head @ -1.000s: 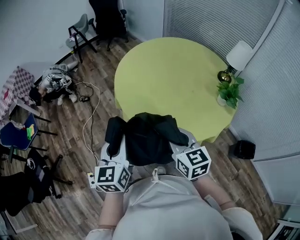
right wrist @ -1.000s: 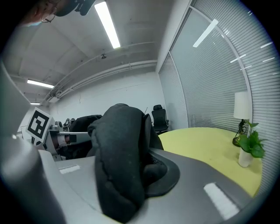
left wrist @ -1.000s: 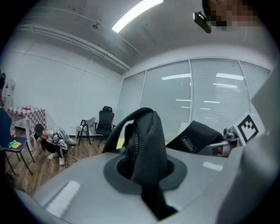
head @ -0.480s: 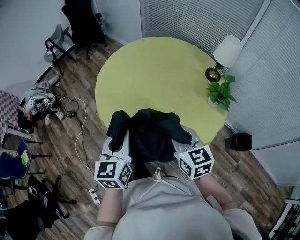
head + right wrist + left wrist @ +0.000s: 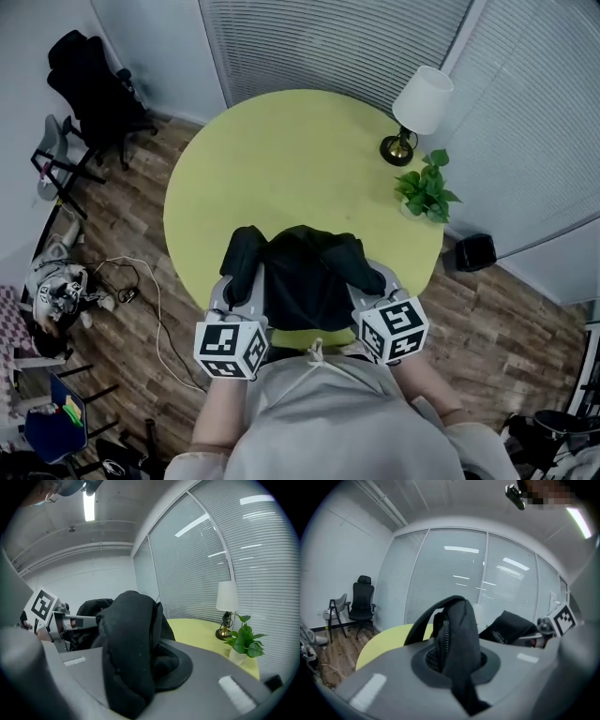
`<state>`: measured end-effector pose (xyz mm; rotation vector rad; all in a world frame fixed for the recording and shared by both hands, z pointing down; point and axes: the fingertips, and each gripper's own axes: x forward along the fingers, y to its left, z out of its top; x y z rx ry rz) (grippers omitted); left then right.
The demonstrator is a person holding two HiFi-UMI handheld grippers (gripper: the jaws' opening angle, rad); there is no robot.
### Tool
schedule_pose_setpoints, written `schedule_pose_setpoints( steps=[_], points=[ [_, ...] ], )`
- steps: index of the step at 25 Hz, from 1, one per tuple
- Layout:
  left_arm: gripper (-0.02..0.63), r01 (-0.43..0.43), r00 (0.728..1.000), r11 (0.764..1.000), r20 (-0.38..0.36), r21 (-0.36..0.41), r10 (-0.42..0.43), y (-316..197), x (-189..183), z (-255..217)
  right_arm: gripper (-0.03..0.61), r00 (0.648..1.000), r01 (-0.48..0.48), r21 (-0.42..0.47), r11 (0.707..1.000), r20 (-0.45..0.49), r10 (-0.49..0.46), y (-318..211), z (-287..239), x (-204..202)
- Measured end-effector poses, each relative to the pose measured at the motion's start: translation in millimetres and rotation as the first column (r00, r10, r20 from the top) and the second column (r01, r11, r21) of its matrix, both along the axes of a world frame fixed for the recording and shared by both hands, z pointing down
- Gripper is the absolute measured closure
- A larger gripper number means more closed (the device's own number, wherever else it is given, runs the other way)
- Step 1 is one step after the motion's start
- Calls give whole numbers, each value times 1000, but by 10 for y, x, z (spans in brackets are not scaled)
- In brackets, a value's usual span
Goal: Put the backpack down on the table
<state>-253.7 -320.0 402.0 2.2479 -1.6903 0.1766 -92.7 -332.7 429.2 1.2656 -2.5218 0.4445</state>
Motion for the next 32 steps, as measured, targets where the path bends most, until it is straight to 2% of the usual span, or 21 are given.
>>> schedule_pose_setpoints(
  steps=[7, 13, 22, 32],
  points=[
    [583, -134, 991, 991, 9, 12, 134, -797, -247, -32, 552, 990, -138, 9, 990, 1, 138, -615, -31, -223],
    [583, -194, 981, 981, 9, 11, 194, -1385, -410, 60, 552, 978, -207, 7, 978, -7, 207, -1121, 46, -374],
    [583, -214, 977, 977, -19, -13, 214, -2051, -490, 364, 551, 964, -263, -12, 965, -45, 263, -1735, 286, -419],
    [583, -208, 978, 977, -3, -39, 208, -2371, -490, 730, 551, 954, -292, -23, 956, -80, 290, -2042, 629, -426]
  ],
)
